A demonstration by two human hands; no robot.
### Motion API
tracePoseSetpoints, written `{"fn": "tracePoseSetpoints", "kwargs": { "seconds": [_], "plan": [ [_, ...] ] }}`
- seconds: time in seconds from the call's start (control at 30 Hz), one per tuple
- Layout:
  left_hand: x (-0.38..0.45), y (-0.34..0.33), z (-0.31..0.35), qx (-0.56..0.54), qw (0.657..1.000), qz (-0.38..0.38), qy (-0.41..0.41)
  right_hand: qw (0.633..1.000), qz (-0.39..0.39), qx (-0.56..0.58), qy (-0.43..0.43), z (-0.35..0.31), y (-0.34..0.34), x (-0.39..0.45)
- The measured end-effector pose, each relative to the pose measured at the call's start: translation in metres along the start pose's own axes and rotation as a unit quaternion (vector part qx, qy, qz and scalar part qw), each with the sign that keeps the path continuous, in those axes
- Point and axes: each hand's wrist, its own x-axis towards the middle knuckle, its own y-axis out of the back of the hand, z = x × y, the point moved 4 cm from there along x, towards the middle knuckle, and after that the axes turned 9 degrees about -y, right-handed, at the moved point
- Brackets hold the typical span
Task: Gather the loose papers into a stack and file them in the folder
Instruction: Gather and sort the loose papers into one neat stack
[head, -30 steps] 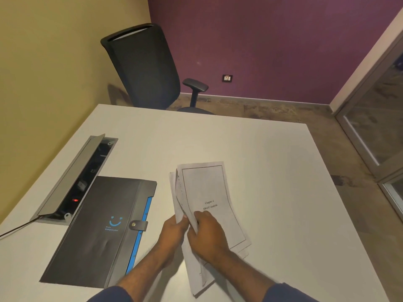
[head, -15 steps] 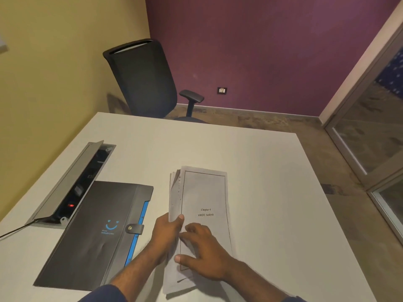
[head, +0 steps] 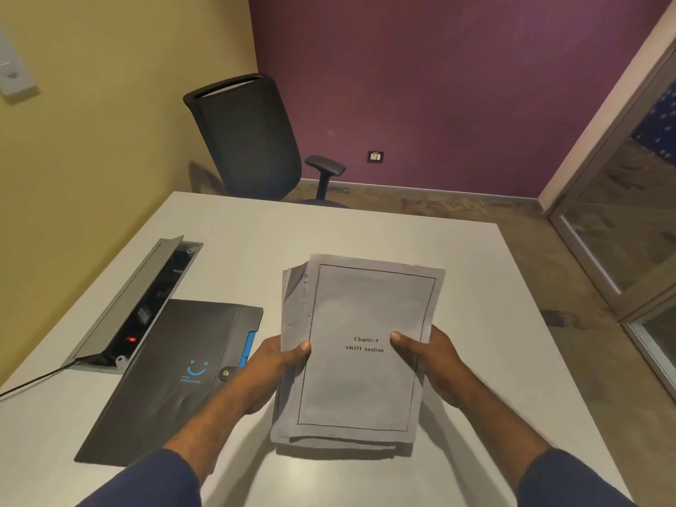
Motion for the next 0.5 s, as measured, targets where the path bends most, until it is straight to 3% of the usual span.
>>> {"fn": "tracePoseSetpoints", "kwargs": {
  "seconds": [0.23,0.5],
  "plan": [
    [0.005,-0.021,0.021,-0.005,0.999,0.008,-0.044,0.993,0.104,-0.055,0.03,-0.003,-0.002,-0.001],
    [0.005,-0.036,0.042,-0.019,0.992,0.031,-0.121,0.988,0.111,-0.018,0.106,-0.025,-0.005,-0.015]
  ]
}}
